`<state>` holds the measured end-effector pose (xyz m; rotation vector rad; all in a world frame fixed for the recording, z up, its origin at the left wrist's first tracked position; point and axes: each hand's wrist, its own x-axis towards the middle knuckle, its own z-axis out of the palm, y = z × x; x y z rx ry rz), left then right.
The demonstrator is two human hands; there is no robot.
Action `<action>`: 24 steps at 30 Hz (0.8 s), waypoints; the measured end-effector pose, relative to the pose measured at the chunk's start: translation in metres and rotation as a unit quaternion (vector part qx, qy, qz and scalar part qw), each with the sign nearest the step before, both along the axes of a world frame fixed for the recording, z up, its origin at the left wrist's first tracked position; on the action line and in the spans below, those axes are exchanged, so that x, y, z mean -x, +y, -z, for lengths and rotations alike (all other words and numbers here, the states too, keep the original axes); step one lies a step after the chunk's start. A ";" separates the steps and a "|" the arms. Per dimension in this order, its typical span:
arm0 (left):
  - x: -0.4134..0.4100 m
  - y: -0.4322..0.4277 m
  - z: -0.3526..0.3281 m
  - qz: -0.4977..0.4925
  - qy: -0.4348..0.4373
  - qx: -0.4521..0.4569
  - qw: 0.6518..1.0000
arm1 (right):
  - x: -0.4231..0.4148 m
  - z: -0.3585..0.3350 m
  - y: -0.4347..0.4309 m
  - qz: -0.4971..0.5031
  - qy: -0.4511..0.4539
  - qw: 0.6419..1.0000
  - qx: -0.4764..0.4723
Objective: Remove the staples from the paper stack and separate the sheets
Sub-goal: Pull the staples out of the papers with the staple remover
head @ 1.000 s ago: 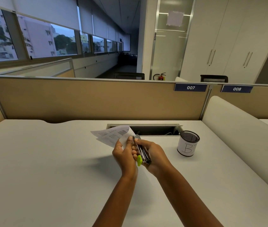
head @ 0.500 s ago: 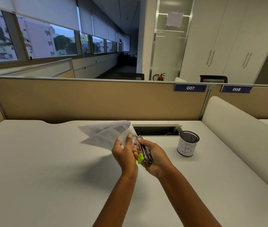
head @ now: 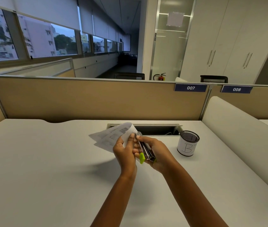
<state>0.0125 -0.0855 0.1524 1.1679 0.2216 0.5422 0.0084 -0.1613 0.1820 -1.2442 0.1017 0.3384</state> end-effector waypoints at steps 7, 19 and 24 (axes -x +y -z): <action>0.000 -0.001 0.001 0.007 0.007 0.048 0.999 | 0.006 -0.002 0.009 0.015 0.081 0.987 -0.136; 0.009 -0.005 -0.031 -0.037 -0.047 0.016 0.998 | 0.010 0.030 0.010 0.108 0.160 0.955 -0.225; -0.004 0.005 -0.062 -0.031 -0.038 0.041 0.998 | 0.008 0.062 -0.009 0.143 0.143 0.971 -0.130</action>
